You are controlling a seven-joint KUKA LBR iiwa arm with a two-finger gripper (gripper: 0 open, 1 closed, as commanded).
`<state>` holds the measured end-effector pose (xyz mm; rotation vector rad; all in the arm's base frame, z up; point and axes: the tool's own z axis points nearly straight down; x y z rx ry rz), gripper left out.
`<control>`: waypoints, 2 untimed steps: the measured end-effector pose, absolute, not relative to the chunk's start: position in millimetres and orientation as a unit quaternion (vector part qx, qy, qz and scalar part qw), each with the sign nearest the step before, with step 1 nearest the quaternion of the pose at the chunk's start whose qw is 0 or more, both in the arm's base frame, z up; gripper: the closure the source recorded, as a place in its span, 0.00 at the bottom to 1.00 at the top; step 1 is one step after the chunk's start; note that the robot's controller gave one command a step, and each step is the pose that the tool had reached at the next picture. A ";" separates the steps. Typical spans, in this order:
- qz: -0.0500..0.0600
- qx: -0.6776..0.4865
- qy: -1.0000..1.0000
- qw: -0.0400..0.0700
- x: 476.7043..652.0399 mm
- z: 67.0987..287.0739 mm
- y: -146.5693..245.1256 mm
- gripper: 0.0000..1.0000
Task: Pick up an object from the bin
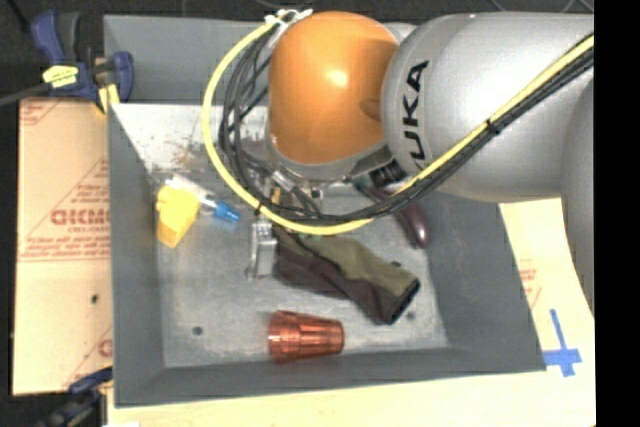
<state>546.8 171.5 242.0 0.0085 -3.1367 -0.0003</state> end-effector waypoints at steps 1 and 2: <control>-0.001 0.001 -1.000 -0.001 547.7 246.0 170.3 0.00; -0.001 0.001 -1.000 -0.001 548.2 246.2 170.2 0.00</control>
Offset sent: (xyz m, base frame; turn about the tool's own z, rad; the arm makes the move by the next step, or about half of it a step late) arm 0.0958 -0.0445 0.0173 -0.4179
